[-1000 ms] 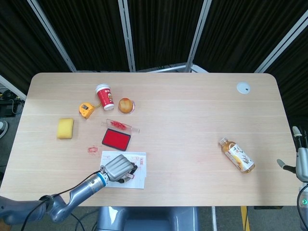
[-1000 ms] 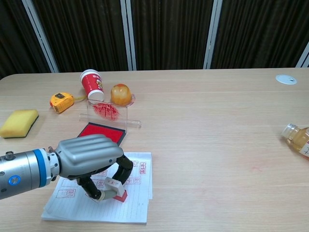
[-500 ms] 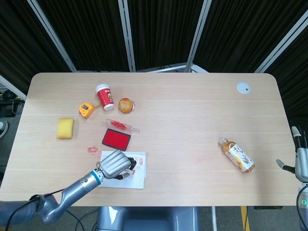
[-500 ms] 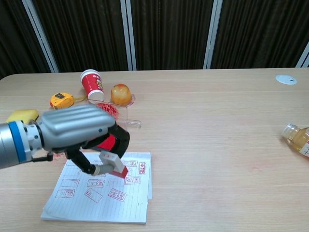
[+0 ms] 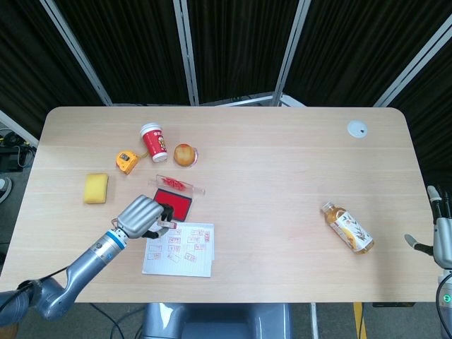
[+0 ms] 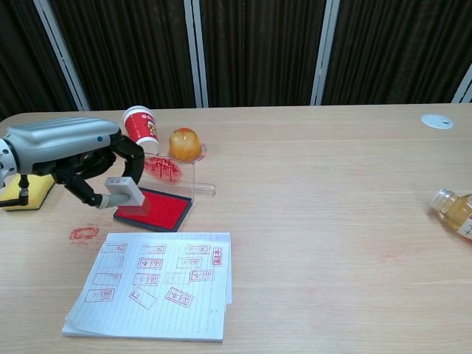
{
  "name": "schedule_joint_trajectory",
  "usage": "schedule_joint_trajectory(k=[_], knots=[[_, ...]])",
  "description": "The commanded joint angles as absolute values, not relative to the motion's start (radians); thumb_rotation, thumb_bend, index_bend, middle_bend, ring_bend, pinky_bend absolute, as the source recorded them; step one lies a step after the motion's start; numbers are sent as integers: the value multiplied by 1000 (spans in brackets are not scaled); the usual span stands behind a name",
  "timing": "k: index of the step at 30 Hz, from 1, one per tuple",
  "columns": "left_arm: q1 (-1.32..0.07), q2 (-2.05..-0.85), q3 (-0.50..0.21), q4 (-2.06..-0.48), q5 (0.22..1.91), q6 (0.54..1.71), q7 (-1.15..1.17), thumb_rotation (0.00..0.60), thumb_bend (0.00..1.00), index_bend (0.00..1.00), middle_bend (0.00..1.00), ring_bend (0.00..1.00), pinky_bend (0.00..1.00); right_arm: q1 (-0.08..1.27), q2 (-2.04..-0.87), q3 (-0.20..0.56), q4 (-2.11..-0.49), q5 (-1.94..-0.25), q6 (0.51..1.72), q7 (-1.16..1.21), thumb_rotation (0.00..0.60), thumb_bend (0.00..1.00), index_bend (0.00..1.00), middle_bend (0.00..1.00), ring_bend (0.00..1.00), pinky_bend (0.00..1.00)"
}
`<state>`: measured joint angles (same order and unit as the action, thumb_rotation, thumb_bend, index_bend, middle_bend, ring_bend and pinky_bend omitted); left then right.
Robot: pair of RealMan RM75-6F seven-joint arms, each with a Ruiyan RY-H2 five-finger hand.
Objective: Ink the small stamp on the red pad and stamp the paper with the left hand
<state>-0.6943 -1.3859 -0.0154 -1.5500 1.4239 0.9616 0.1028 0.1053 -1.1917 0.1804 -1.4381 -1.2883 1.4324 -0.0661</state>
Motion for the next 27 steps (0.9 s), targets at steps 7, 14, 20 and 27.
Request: schedule_joint_trajectory(k=[7, 14, 20, 27], knots=[[-676, -1427, -17, -1354, 1344, 879, -4, 600, 419, 607, 535, 773, 809, 106, -1192, 176, -1445, -1298, 1435, -72, 600, 0, 0, 0, 0, 0], [-659, -1466, 6, -1240, 1378, 873, -75, 600, 418, 605, 531, 772, 810, 108, -1194, 174, -1447, -1297, 1433, -81, 600, 0, 0, 0, 0, 0], [-651, -1493, 18, -1181, 1399, 870, -118, 600, 419, 604, 524, 772, 809, 109, -1196, 174, -1446, -1296, 1431, -85, 600, 0, 0, 0, 0, 0], [-645, -1514, 24, -1135, 1412, 865, -135, 600, 418, 600, 494, 768, 808, 109, -1195, 174, -1445, -1293, 1427, -85, 600, 0, 0, 0, 0, 0]])
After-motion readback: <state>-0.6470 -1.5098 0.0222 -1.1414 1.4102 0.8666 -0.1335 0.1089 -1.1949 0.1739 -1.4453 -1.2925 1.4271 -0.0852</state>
